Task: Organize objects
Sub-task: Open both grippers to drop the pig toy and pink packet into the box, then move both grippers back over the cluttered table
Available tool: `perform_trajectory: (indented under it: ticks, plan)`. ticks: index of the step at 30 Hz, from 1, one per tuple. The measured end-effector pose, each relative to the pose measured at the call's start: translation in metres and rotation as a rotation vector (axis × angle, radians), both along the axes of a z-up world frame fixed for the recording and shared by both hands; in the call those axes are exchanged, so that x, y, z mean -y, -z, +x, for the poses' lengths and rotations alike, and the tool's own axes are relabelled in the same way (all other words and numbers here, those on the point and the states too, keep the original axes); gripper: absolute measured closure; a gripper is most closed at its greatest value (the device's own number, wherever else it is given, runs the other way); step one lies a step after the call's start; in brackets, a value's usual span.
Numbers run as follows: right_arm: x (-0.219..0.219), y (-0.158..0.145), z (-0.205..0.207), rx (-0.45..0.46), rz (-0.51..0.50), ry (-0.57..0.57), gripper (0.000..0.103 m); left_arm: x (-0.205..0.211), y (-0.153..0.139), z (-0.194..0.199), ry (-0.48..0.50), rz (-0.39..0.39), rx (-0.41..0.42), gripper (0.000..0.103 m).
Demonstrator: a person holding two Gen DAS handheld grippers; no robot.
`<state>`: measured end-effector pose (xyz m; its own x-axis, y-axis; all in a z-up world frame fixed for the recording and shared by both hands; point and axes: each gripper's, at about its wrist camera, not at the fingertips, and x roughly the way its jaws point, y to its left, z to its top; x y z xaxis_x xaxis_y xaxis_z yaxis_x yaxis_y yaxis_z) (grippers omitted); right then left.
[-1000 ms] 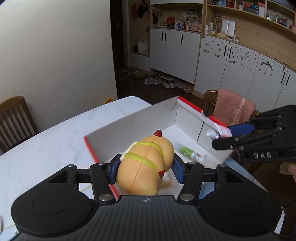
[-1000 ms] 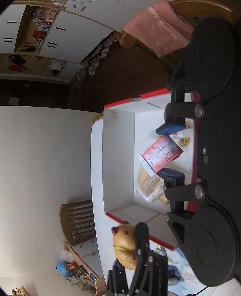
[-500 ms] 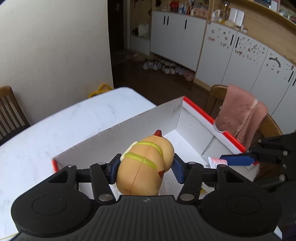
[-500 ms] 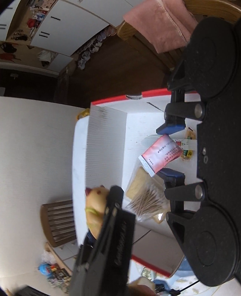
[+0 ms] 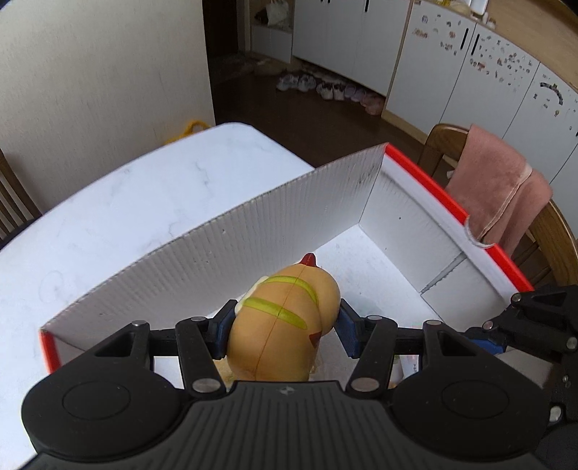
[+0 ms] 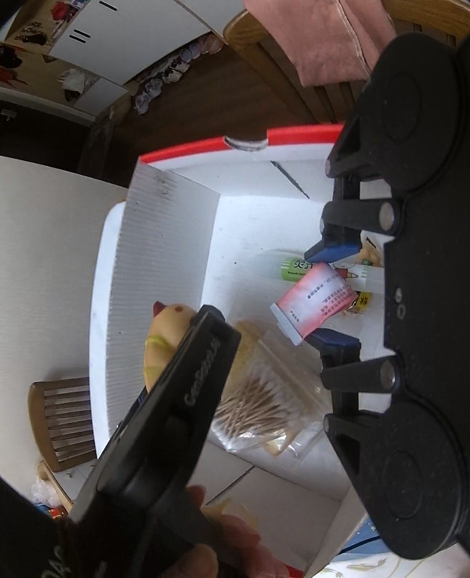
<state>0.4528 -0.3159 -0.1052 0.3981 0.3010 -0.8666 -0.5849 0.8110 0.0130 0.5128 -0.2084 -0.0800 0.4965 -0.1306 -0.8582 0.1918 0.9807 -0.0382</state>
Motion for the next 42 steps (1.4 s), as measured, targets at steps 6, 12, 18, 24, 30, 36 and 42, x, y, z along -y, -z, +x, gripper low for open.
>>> perform_trajectory:
  ticks: [6,12,18,24,30,36,42]
  plan:
    - [-0.002,0.008,0.005,-0.018,-0.023,-0.005,0.065,0.002,0.013,0.011,0.004,0.000,-0.048,0.047]
    - [-0.003,0.013,0.010,-0.026,-0.025,-0.006,0.064,0.007,0.025,0.019,0.012,0.000,-0.100,0.047]
    - [-0.002,0.015,0.011,-0.040,-0.026,-0.004,0.064,0.007,0.029,0.021,0.013,0.008,-0.120,0.046]
    - [0.000,0.015,0.013,-0.040,-0.022,0.000,0.062,0.004,0.026,0.021,-0.009,-0.015,-0.112,0.041]
    - [0.003,0.008,0.009,-0.027,-0.005,0.005,0.058,-0.003,0.015,0.013,-0.030,-0.045,-0.079,0.037]
    - [0.009,-0.004,0.002,-0.004,0.023,0.011,0.056,-0.008,-0.001,-0.002,-0.045,-0.056,-0.037,0.037]
    - [0.015,-0.023,-0.012,0.022,0.064,0.026,0.056,-0.015,-0.021,-0.028,-0.049,-0.068,0.023,0.037]
